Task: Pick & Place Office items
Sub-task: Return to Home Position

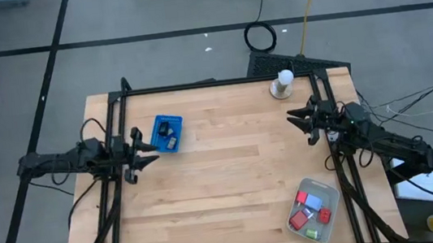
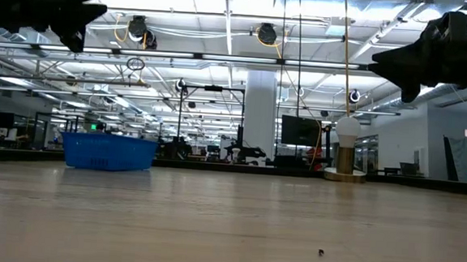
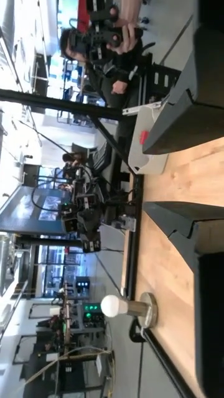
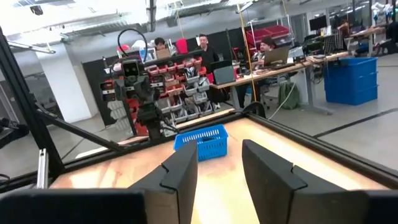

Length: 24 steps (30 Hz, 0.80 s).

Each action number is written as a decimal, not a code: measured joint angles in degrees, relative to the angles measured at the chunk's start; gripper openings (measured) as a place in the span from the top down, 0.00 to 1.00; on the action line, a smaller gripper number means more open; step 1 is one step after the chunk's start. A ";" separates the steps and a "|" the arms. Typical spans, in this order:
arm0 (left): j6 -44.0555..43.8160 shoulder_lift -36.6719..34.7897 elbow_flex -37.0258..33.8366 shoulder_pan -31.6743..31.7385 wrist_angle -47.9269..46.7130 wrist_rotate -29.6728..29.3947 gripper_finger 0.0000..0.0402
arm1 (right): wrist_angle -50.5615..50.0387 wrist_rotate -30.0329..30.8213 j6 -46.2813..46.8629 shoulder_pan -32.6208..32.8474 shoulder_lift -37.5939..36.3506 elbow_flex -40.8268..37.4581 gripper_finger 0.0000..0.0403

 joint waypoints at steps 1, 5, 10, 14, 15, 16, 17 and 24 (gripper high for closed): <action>-0.12 0.00 -1.24 -0.01 1.42 -0.48 0.67 | -0.29 0.00 0.02 0.00 0.00 0.00 0.71; -1.33 0.02 -6.91 -0.01 8.46 -0.99 0.67 | -2.41 -0.02 -0.89 0.00 0.00 0.00 0.73; -1.30 0.13 -6.78 -0.04 7.28 -1.20 0.67 | -2.65 -1.29 -3.01 -0.02 0.00 0.00 0.76; -1.15 0.13 -6.78 -0.04 7.12 -0.97 0.67 | -1.64 -1.53 -3.10 0.00 0.00 -0.74 0.79; -1.16 0.13 -6.78 -0.04 6.80 -0.97 0.67 | -1.03 -1.53 -3.08 0.00 0.00 -1.40 0.80; -1.12 0.17 -6.78 -0.04 6.63 -0.97 0.67 | -0.43 -1.51 -3.04 -0.01 0.00 -2.26 0.81; -1.12 0.16 -6.78 -0.04 6.38 -0.97 0.67 | -0.44 -1.49 -2.86 -0.02 0.08 -2.91 0.81; -5.08 0.17 -6.76 -0.02 3.64 -0.99 0.67 | 3.60 -1.46 -2.29 -0.02 0.01 -6.10 0.86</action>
